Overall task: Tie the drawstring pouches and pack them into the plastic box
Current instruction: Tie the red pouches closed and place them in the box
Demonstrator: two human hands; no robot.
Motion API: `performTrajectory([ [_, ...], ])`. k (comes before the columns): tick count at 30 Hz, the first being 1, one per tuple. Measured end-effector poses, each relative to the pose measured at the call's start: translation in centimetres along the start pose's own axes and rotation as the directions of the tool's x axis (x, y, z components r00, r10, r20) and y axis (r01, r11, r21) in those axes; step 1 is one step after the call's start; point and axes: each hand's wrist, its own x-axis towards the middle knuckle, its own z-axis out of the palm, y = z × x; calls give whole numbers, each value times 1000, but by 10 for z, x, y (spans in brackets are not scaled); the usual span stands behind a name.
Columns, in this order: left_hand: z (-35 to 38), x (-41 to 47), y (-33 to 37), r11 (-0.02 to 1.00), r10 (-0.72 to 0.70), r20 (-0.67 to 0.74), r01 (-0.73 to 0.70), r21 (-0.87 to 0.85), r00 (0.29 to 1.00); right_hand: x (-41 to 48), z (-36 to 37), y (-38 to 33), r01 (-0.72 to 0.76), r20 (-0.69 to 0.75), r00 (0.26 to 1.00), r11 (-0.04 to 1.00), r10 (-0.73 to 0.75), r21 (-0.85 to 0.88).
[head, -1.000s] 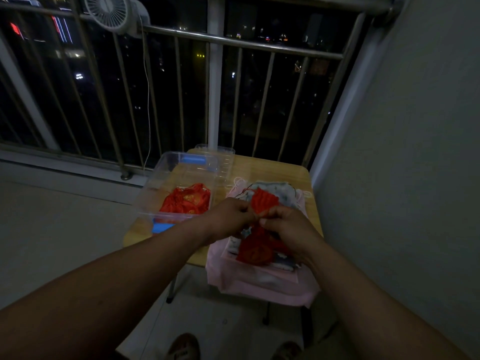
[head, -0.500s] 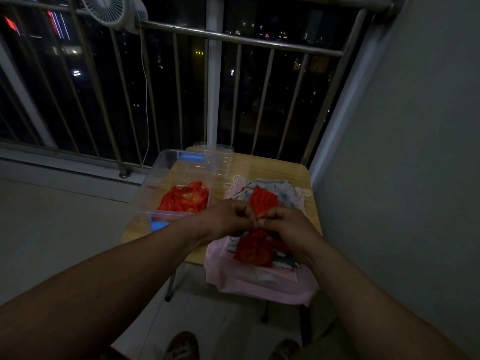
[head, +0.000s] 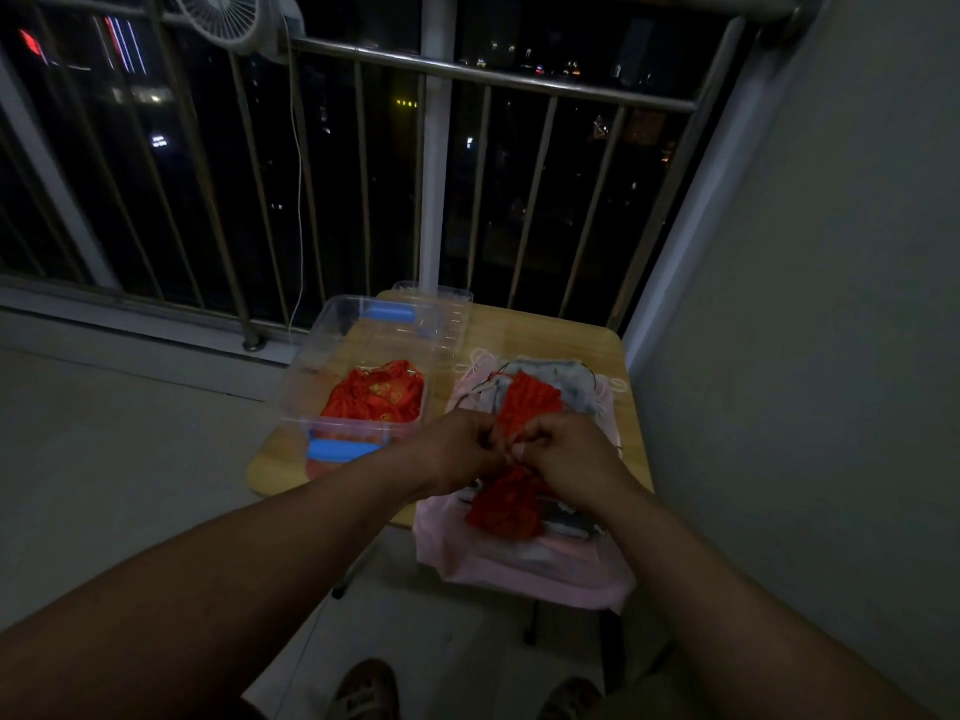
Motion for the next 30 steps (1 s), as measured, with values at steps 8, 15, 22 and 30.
performTrajectory([
  [8, 14, 4, 1, 1000, -6, -161, 6, 2, 987, -2, 12, -2, 131, -103, 985, 986, -142, -103],
  [15, 15, -2, 7, 969, -73, -113, 44, -243, 991, -4, 9, 0, 186, -134, 971, 978, -197, -94],
  [22, -5, -9, 4, 901, -53, 143, 109, -419, 988, -8, -10, -5, 51, 41, 997, 942, -69, 332],
  [30, 2, -10, 10, 899, -71, 121, 116, -423, 990, -8, -9, -2, -55, 85, 996, 878, 16, 476],
])
